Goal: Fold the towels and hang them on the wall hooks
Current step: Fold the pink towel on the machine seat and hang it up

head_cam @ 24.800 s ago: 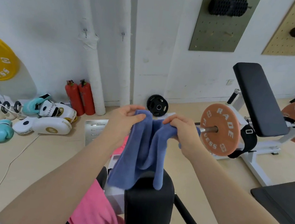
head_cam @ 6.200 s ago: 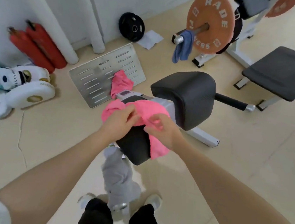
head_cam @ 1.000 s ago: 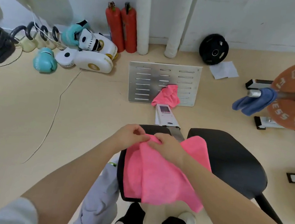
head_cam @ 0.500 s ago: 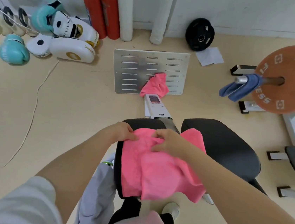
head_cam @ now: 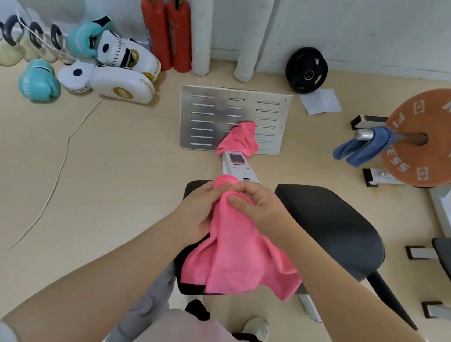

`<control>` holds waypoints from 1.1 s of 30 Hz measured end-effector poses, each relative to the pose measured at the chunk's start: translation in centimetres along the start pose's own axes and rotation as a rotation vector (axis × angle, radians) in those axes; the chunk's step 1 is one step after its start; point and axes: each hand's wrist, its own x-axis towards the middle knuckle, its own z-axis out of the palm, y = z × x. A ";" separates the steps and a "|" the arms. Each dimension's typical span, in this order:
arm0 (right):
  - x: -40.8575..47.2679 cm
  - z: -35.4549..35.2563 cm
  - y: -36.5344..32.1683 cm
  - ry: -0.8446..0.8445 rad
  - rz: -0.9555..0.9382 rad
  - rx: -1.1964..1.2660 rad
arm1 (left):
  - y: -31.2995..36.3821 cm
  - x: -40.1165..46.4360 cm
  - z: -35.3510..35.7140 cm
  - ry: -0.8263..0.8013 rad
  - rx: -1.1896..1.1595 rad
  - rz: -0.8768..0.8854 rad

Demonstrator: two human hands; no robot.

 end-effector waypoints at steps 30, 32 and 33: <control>-12.6 -11.3 -0.4 0.009 -0.040 0.317 | -6.0 -8.2 16.1 0.179 1.294 0.721; -13.9 -12.5 0.4 -0.080 -0.021 0.390 | -6.8 -8.9 17.1 0.187 1.297 0.768; -14.6 -13.2 0.7 -0.129 0.003 0.384 | -7.3 -9.1 17.5 0.206 1.267 0.774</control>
